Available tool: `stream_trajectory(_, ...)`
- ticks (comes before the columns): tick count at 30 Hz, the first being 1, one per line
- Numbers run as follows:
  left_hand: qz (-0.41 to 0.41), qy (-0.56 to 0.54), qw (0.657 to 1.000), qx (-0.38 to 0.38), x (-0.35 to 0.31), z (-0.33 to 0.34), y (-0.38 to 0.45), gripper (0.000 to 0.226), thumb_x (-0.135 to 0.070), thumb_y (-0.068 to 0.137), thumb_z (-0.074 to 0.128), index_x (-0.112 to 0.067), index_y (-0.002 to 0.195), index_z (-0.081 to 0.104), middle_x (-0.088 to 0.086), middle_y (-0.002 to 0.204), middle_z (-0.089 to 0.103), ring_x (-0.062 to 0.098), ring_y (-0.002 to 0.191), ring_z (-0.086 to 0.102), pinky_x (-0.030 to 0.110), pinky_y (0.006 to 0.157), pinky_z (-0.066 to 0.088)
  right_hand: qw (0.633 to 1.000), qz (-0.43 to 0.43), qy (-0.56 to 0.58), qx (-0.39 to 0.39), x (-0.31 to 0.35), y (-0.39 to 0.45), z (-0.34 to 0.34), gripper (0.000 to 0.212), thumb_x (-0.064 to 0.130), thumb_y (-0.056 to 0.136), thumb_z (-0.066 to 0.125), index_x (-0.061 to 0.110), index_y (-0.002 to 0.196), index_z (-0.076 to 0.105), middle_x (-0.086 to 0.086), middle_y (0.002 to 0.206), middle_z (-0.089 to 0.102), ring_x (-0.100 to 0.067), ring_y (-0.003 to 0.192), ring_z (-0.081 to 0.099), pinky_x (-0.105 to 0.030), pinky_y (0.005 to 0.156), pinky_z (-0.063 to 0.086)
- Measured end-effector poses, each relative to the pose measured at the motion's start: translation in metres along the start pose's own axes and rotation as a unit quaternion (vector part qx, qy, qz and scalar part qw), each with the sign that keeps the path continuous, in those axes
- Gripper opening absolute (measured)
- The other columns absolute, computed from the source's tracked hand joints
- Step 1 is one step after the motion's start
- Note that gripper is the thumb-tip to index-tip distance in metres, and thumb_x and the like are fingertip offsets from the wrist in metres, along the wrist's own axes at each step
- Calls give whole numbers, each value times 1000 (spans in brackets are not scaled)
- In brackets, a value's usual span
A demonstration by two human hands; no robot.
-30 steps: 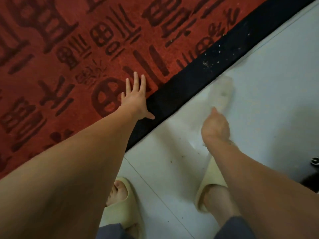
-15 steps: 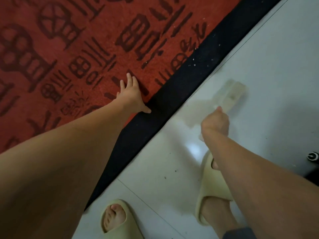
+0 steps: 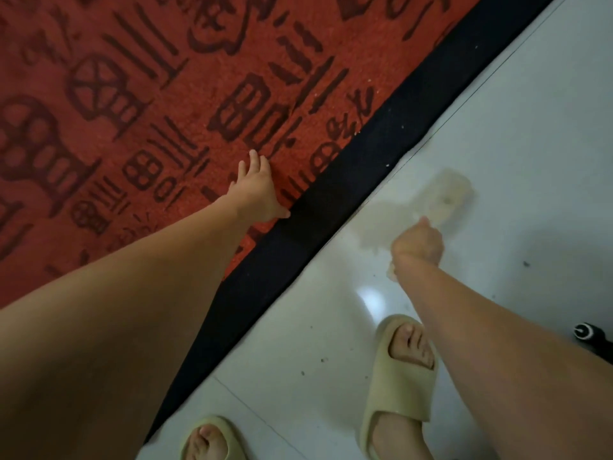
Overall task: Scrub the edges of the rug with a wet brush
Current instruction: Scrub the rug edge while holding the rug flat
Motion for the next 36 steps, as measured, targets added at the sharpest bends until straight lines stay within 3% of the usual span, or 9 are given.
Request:
stream_trajectory(2, 6, -10, 1000, -3, -9, -5, 6, 122, -35, 80, 79, -7, 153, -15, 9, 161, -23, 33, 149, -11, 47, 122, 9, 998, -57, -12, -19, 12, -4, -3, 49, 33, 106, 23, 0, 125, 54, -21, 125, 58, -37, 117, 54, -43, 93, 43)
stream_trajectory(7, -8, -1, 997, -70, -19, -14, 26, 134, -47, 74, 81, -7, 152, -20, 8, 160, -26, 28, 149, -16, 50, 122, 3, 933, -335, -64, 113, 122, -41, 54, 52, 44, 104, 25, 7, 116, 58, -15, 114, 64, -35, 105, 59, -36, 73, 35)
stream_trajectory(11, -32, 73, 994, -76, -15, -7, 33, 146, -64, 65, 79, -8, 151, -24, 10, 158, -31, 30, 148, -21, 55, 119, -3, 944, -297, -108, 97, 103, 6, 42, 40, 31, 105, 24, 22, 136, 47, -15, 124, 56, -37, 114, 55, -41, 80, 42)
stream_trajectory(16, 4, 95, 990, -102, -40, -3, 37, 150, -68, 60, 79, -6, 151, -23, 11, 158, -31, 32, 147, -22, 56, 119, -3, 999, 0, -13, -34, 15, 54, -32, 38, 19, 105, 28, 4, 136, 46, -22, 133, 52, -38, 123, 48, -42, 98, 38)
stream_trajectory(17, 16, 94, 990, -102, -49, -5, 40, 149, -67, 61, 79, -7, 151, -24, 10, 158, -32, 32, 147, -22, 56, 119, -4, 999, 1, 4, -39, 19, 51, -30, 40, 22, 106, 27, 3, 133, 49, -22, 132, 53, -38, 122, 49, -41, 96, 38)
stream_trajectory(22, -24, 68, 992, -99, -76, -12, 60, 153, -59, 60, 84, -5, 148, -28, 12, 156, -35, 33, 146, -25, 55, 120, -3, 947, -300, -17, 112, 121, 14, 26, 55, 45, 103, 27, 4, 110, 63, -17, 110, 65, -35, 103, 59, -33, 72, 35)
stream_trajectory(25, -43, 93, 990, -97, -77, -13, 64, 156, -62, 57, 84, -4, 148, -29, 14, 155, -35, 34, 146, -25, 54, 120, -1, 944, -290, -67, 146, 136, 33, 26, 58, 51, 102, 28, 7, 110, 64, -13, 111, 66, -32, 103, 60, -32, 71, 36)
stream_trajectory(31, -61, 98, 992, -56, -94, -22, 73, 156, -58, 58, 86, -5, 147, -30, 13, 155, -35, 34, 147, -21, 50, 121, 8, 997, -9, 34, -67, 58, 104, -70, 37, 21, 105, 33, 0, 130, 50, -21, 131, 55, -36, 122, 51, -40, 95, 41)
stream_trajectory(36, -50, 110, 991, -65, -86, -29, 74, 147, -55, 63, 85, -10, 151, -24, 7, 159, -29, 29, 150, -13, 48, 121, 16, 952, -291, 35, 86, 149, 43, -18, 54, 40, 105, 28, 0, 109, 65, -19, 110, 66, -34, 102, 60, -30, 66, 29)
Point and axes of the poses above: each hand's wrist, its own y-axis towards the middle knuckle, its own z-axis out of the palm, x = y × z, the point moved 2 cm from there along y, towards the middle knuckle
